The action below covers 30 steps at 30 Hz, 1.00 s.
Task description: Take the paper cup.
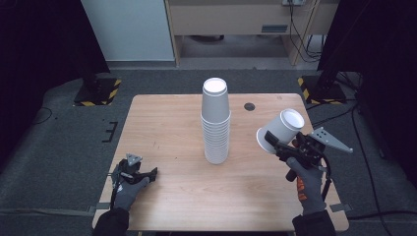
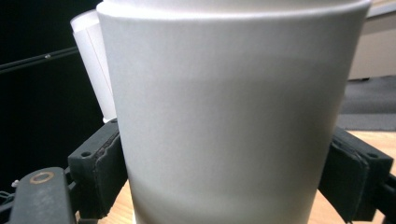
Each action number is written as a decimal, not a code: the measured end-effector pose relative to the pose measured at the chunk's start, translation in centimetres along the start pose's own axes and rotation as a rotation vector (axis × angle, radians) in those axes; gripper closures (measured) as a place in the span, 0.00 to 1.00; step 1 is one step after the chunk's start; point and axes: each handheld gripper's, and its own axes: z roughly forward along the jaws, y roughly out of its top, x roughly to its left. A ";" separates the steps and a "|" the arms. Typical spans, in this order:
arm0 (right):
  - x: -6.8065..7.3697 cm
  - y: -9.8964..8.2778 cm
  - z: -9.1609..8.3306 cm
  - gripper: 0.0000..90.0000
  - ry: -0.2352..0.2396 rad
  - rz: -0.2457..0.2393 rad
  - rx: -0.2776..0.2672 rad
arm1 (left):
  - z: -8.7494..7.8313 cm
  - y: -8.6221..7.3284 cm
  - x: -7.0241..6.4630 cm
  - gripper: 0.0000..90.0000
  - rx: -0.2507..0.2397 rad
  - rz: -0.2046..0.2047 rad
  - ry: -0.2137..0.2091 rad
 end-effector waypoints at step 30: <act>-2.5 -3.5 -0.9 0.16 -0.001 0.206 0.009 | -2.4 1.7 -2.1 0.24 -0.221 0.029 -0.117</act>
